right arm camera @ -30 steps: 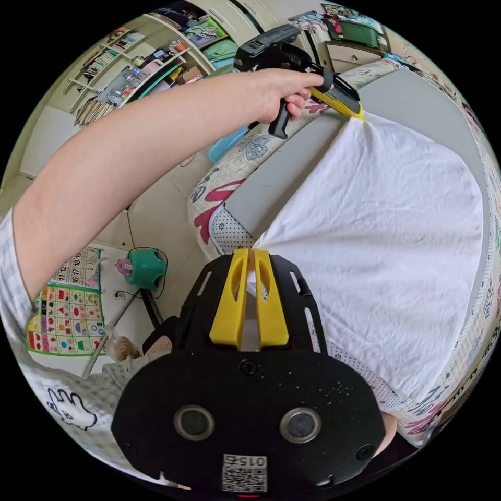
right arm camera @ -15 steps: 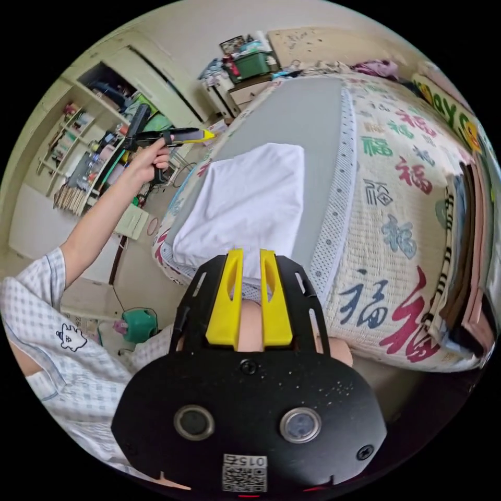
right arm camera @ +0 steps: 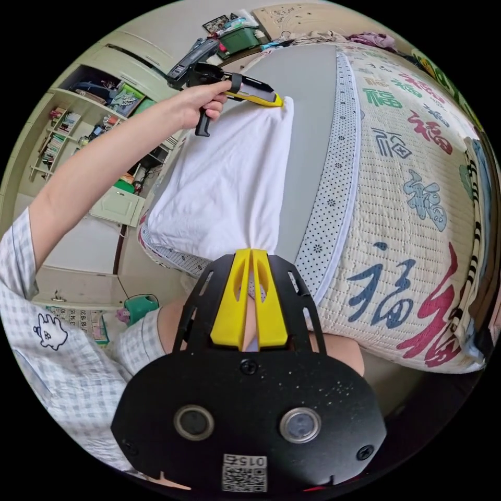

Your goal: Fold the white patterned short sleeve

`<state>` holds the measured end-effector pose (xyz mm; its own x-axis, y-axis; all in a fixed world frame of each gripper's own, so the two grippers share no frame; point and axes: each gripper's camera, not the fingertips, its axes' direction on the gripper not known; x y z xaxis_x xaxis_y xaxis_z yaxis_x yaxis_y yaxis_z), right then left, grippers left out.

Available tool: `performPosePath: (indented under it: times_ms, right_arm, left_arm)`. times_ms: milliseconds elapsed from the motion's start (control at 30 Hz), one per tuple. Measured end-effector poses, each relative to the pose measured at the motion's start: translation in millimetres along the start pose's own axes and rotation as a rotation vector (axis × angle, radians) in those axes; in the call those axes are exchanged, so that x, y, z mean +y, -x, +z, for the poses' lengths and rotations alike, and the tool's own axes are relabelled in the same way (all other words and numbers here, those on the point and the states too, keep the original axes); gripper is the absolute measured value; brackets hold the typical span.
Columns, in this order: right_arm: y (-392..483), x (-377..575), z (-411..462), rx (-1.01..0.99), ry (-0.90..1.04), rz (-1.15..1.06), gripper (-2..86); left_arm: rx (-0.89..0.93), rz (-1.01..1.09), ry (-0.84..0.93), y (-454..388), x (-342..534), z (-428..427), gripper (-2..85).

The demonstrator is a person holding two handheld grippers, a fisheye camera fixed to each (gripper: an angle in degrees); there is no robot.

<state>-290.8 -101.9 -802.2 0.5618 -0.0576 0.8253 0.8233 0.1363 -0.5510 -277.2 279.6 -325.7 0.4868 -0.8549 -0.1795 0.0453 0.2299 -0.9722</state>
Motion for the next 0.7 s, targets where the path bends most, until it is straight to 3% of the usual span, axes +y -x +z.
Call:
performPosePath:
  times_ms: [133,300,467,700]
  right_arm:
    - [-26.8,14.7,4.7,-0.054,-0.024,0.041,0.5]
    - [-68.8,41.6,-33.4,-0.078,-0.197,0.096,2.5]
    - [-122.5,21.1,-48.2,-0.130,-0.285,0.066,7.1]
    - [-161.7,-63.9,-6.8,-0.217,-0.289,0.061,10.7]
  left_arm:
    - [0.021,-0.009,-0.029,-2.0,5.4,-9.8,0.4]
    - [0.225,-0.051,-0.281,33.4,59.9,-87.3,6.3]
    - [0.158,-0.220,-0.425,100.2,145.3,-146.6,9.3]
    - [0.198,-0.336,-0.382,143.8,211.8,-136.5,13.6]
